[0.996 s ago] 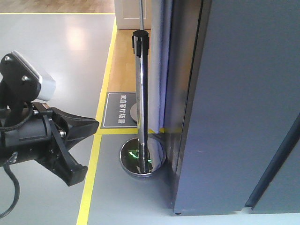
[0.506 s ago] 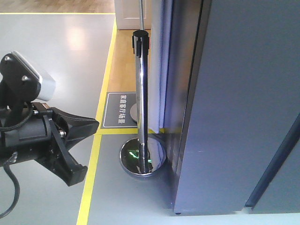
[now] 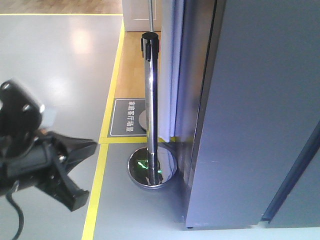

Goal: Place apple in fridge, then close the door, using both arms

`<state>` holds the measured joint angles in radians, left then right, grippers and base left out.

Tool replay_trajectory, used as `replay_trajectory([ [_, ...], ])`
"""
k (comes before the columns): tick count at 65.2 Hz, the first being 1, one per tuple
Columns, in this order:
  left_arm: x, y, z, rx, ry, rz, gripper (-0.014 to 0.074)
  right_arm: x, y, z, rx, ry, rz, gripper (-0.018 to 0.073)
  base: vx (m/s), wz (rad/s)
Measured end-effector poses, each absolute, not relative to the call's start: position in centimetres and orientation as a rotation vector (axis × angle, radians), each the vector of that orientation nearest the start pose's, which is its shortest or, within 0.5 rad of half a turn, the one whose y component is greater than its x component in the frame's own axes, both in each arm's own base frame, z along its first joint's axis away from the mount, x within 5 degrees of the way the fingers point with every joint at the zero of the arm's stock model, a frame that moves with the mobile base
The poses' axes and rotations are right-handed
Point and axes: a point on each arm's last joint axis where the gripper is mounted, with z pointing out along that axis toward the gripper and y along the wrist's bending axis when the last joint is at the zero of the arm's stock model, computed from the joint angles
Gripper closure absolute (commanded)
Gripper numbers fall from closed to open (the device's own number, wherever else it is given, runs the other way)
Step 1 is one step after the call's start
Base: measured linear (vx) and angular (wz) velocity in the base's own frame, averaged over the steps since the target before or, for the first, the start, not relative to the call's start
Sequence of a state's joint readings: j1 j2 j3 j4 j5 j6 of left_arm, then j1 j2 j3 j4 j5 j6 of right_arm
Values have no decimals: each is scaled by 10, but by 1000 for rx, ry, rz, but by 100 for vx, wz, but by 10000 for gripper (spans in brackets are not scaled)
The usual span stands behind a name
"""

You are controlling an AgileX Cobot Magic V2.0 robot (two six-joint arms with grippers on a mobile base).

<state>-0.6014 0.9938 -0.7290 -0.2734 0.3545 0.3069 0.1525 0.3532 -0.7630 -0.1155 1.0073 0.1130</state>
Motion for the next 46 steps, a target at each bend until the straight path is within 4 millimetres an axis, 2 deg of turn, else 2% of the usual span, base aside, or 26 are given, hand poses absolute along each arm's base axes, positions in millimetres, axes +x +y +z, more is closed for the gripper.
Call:
replay_trajectory([
  [11, 152, -105, 292, 575, 1900, -422, 602, 38, -3, 352, -46, 2076, 24, 561, 0, 0],
  [32, 108, -47, 245, 286, 1747, -360, 602, 38, -3, 351, -45, 2079, 24, 561, 0, 0],
  [46, 84, -22, 216, 114, 1686, -290, 602, 38, -3, 351, -45, 2079, 24, 561, 0, 0],
])
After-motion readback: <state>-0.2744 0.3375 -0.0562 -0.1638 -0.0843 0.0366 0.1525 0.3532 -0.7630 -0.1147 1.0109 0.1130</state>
